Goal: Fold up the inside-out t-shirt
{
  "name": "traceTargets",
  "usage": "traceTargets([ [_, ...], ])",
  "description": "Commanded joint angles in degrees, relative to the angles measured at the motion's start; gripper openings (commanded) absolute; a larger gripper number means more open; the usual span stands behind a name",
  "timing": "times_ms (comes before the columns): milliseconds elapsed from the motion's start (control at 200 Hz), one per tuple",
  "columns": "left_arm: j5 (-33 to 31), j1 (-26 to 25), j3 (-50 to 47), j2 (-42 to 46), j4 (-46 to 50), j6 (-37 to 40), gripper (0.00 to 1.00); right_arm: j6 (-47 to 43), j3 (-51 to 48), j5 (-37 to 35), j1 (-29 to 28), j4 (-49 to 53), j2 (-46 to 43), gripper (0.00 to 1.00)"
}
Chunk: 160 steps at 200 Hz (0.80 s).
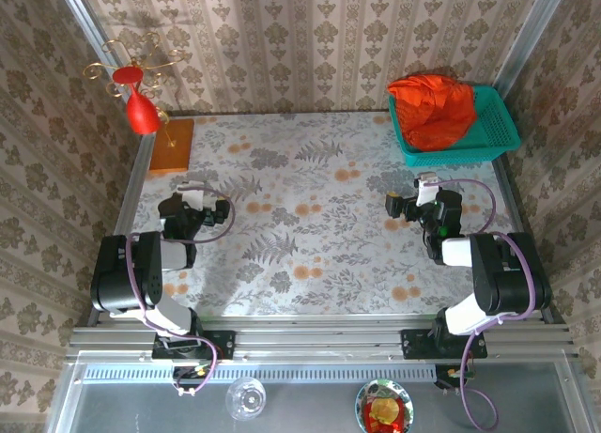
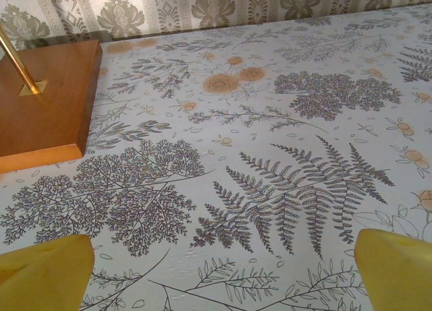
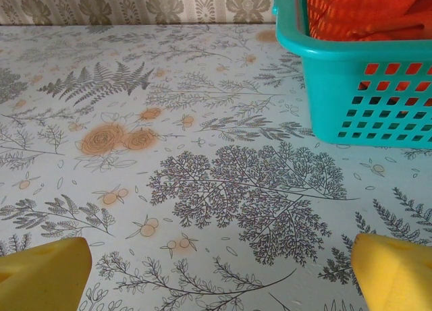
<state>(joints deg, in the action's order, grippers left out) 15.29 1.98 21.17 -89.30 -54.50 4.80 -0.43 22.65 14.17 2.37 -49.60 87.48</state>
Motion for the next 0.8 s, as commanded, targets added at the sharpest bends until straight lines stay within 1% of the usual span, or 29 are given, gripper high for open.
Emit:
traceTargets([
  [0, 1.41, 0.28, -0.43, -0.02, -1.75, 1.06, 1.00, -0.63, -0.68, -0.29, -0.26, -1.64, -0.12, 1.00],
  [80, 0.39, 0.29, -0.36, -0.08, -1.63, 0.58, 1.00, -0.63, -0.68, -0.29, -0.26, -1.64, -0.08, 1.00],
  [130, -4.12, 0.36, 0.45, -0.10, -0.26, -0.86, 1.00, -0.63, -0.68, -0.36, -0.19, -1.64, -0.11, 1.00],
  [165, -5.85, 0.07, 0.48, 0.08, 0.12, -1.19, 1.00, -0.63, -0.68, -0.38, -0.17, -1.64, -0.08, 1.00],
  [460, -5.94, 0.13, 0.54, 0.00, 0.09, -1.28, 1.00, -0.62, -0.74, -0.40, -0.22, -1.70, -0.12, 1.00],
  [520, -6.06, 0.13, 0.38, 0.09, -0.02, -1.20, 1.00, -0.46, -0.71, -1.65, -0.45, -1.67, -0.41, 1.00],
  [615, -3.79, -0.24, -1.07, 1.51, -1.86, -0.21, 1.00, -0.95, 0.54, -5.09, -1.88, 2.95, -3.36, 1.00],
  [650, -3.62, -0.72, -1.62, 3.69, -0.68, 0.49, 1.00, -1.22, 1.03, -4.60, -1.98, 5.50, -5.16, 1.00],
  [695, -5.15, -1.65, -1.83, 6.73, 1.77, 0.95, 1.00, -1.53, 2.48, -4.03, -2.10, 10.66, -7.30, 1.00],
  [705, -5.59, -1.87, -1.83, 7.29, 2.29, 1.06, 1.00, -1.58, 2.79, -3.88, -2.17, 11.72, -8.90, 1.00],
  [795, -10.90, -4.12, -0.29, 12.74, 9.45, 2.14, 1.00, -1.42, 5.42, -3.62, -2.28, 19.00, -13.78, 1.00],
])
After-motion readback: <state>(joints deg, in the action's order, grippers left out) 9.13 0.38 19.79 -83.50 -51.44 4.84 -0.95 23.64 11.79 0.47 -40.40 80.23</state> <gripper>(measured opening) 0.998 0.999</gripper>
